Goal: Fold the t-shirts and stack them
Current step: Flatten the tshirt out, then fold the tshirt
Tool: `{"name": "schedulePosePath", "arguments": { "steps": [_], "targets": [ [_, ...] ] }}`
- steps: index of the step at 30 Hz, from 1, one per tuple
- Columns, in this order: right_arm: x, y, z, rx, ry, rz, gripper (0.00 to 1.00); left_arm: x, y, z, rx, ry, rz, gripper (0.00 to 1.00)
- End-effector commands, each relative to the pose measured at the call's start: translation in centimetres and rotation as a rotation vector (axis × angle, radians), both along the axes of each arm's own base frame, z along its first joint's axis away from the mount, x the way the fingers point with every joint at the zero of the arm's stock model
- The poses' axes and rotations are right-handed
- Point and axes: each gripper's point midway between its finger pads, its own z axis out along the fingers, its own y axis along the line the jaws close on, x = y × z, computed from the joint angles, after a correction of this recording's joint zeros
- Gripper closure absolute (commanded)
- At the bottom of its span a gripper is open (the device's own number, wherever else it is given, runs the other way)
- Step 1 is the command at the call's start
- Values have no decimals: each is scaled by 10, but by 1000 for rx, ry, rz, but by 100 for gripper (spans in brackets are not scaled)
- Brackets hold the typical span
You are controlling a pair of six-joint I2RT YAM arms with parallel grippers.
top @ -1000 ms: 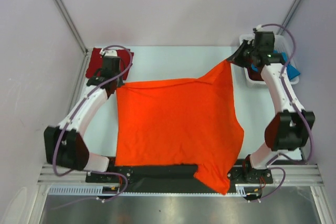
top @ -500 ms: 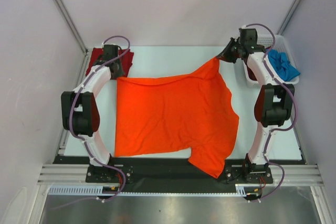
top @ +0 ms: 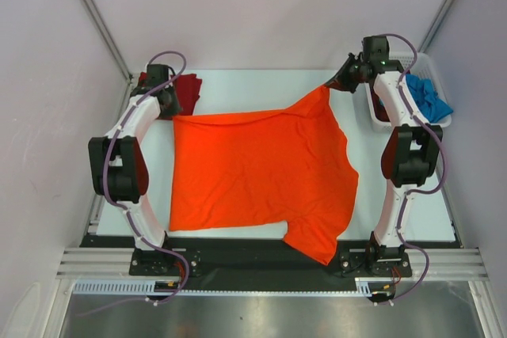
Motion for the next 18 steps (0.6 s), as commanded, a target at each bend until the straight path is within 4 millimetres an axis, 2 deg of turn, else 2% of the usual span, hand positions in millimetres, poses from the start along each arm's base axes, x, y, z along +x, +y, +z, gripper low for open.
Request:
{"name": "schedulePosePath", "arguments": {
  "steps": [1,6,7,9,10,11,12,13,16,18],
  "targets": [
    [-24,-1,12,19,79,2,100,-4,-4,11,-27,1,-10,100],
    [-62,-4,1,21,210,-3,100,-17,-2,9,-18,41,-2,100],
    [-78,-6,-4,21,263,-6,100,-20,0,7,-9,59,5,100],
    [-91,-11,-5,29,293,-11,100,-27,4,6,10,92,21,100],
    [-100,-11,-11,40,318,-11,100,-31,8,5,29,106,34,100],
    [-108,-8,-1,56,305,-1,100,-33,9,2,31,120,42,100],
    [-111,-24,-1,71,323,-46,100,-38,9,-1,35,149,43,100],
    [-114,-26,-1,76,326,-50,100,-41,21,-2,31,158,73,100],
    [-126,-25,3,122,360,-58,100,-48,21,-4,30,181,84,100],
    [-132,-15,8,188,374,-35,100,-51,20,1,27,176,81,100]
  ]
}}
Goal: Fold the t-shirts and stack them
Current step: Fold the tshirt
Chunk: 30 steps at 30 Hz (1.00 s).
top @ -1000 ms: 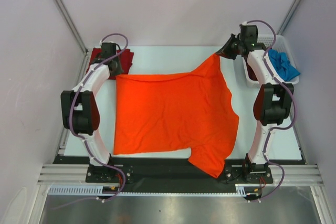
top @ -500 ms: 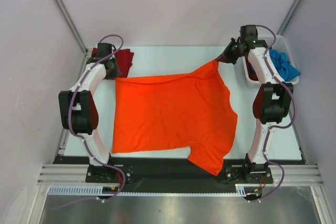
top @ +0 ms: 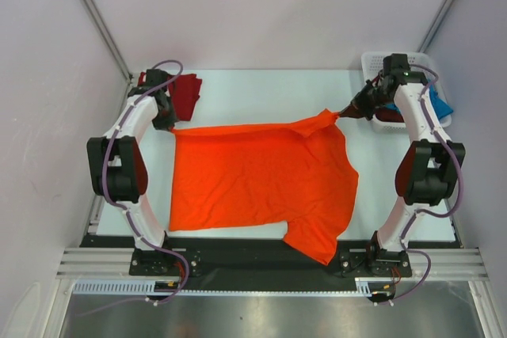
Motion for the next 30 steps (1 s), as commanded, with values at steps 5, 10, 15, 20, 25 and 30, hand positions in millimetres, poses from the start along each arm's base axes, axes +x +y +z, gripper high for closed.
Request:
{"name": "schedulePosePath", "arguments": {
  "steps": [5,10,15,20,25,30],
  "targets": [
    [-29,24,22,187,31,-4,100,-18,12,19,35,-2,38,100],
    [-53,23,-6,173,74,-2,100,-31,6,16,1,-6,27,100],
    [-67,16,-24,125,86,-3,100,-42,2,5,-23,15,32,100],
    [-79,-1,-30,97,85,-32,100,-61,-1,-4,-38,22,50,100],
    [-92,-23,-39,36,87,-67,100,-74,-6,-16,-61,33,68,100],
    [-99,-20,-55,48,100,-57,100,-80,-8,-28,-55,52,69,100]
  ]
}}
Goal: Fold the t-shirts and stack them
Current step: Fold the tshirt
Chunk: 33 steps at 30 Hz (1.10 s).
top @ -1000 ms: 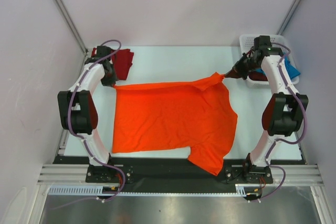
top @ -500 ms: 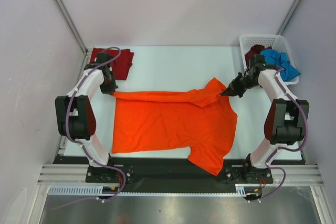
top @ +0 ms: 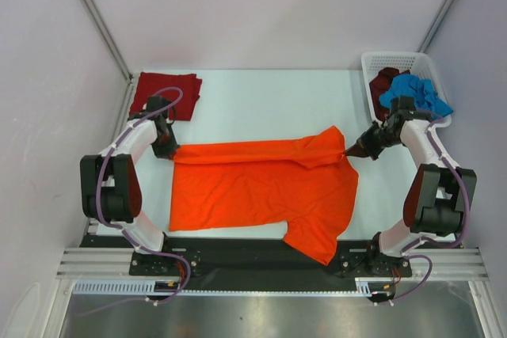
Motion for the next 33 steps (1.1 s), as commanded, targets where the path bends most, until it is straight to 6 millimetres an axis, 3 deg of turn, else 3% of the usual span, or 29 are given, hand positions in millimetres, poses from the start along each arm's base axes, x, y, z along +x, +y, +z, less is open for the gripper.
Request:
{"name": "schedulePosePath", "arguments": {
  "steps": [1,22,33],
  "targets": [
    [-1,-1,-4,-19,-35,23,100,11,-1,7,-1,-63,17,100],
    [-18,-14,-45,-108,55,65,100,-4,4,-13,23,-21,22,100],
    [-17,-15,-41,-115,37,70,100,-8,3,-19,20,-15,16,100]
  ]
}}
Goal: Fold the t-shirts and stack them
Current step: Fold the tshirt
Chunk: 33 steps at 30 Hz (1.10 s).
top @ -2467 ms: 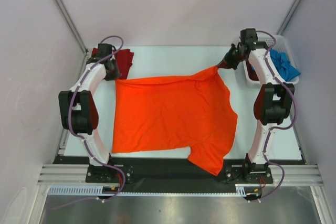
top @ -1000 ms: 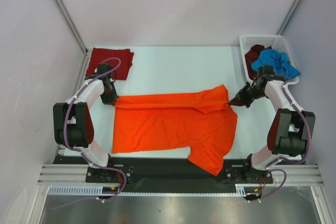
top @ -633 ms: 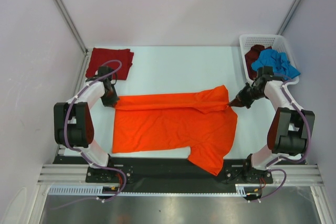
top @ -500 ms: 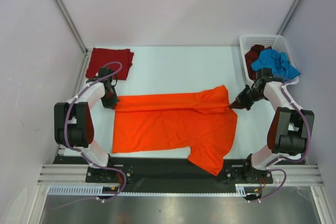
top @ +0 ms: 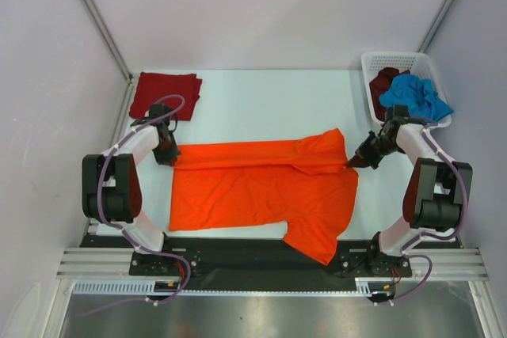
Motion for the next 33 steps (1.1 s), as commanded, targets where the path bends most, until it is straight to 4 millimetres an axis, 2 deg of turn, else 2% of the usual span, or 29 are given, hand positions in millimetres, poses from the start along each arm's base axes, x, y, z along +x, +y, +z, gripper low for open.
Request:
{"name": "schedulePosePath", "arguments": {
  "steps": [1,2,3,12,17,27,33],
  "targets": [
    [5,-3,6,-14,-35,2,100,5,3,4,15,-38,11,100],
    [6,-2,9,-11,-45,3,100,6,3,5,16,-41,9,100],
    [5,-1,10,-7,-45,4,100,8,-6,3,16,-38,-19,100],
    [6,0,-5,-6,-35,11,100,12,-7,-8,12,-32,-19,100],
    [9,4,-6,-9,-42,33,100,8,-6,-10,18,-24,-17,99],
    [8,4,1,-18,-52,43,100,1,-5,-8,25,-26,-13,100],
    [13,-1,16,-50,-97,36,100,2,-3,-1,36,-39,-14,99]
  ]
}}
